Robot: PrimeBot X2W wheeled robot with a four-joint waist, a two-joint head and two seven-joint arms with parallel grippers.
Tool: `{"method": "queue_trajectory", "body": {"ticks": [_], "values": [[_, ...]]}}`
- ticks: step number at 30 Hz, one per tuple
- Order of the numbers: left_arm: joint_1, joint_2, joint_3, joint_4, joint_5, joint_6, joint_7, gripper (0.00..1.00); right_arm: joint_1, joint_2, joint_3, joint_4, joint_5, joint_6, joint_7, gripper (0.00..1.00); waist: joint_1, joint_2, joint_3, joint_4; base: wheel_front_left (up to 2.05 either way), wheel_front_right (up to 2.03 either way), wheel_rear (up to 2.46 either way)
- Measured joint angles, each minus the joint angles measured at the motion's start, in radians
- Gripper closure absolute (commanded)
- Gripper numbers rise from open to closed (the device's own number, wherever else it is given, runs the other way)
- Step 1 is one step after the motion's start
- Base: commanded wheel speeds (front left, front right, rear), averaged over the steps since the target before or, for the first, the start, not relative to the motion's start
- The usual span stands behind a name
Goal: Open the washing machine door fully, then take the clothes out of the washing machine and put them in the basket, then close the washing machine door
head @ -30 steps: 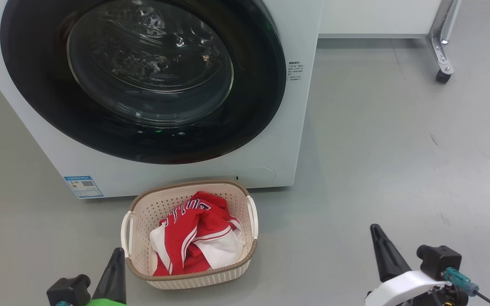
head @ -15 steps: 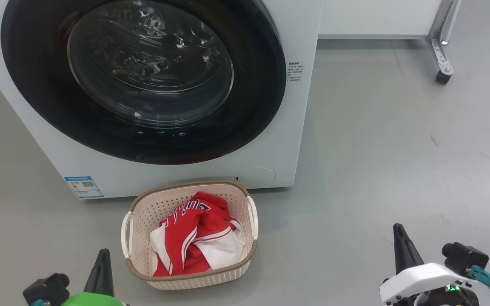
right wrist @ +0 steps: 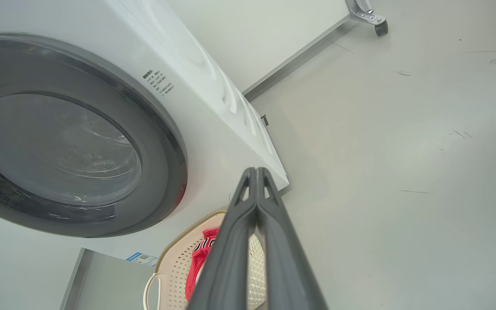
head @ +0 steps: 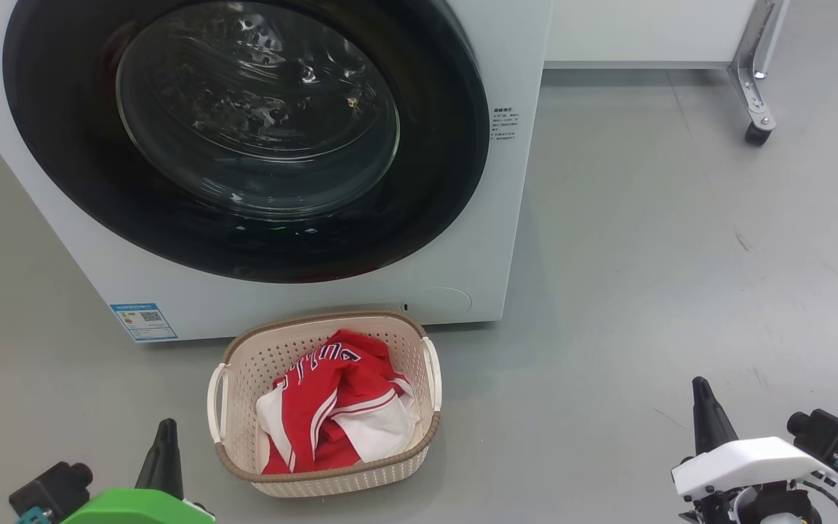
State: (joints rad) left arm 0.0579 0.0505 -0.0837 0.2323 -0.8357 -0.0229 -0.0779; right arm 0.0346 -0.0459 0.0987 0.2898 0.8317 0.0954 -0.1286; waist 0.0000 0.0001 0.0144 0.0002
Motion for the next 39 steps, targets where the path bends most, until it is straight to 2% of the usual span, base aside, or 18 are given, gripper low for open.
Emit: {"method": "queue_trajectory", "body": {"ticks": [39], "values": [[-0.075, -0.004, 0.103, 0.029, -0.505, -0.063, 0.121, 1.0, -0.052, -0.021, -0.105, -0.008, 0.543, 0.012, 0.121, 1.0, 0.0, 0.0, -0.008, 0.0, 0.0, 0.0, 0.0]]}}
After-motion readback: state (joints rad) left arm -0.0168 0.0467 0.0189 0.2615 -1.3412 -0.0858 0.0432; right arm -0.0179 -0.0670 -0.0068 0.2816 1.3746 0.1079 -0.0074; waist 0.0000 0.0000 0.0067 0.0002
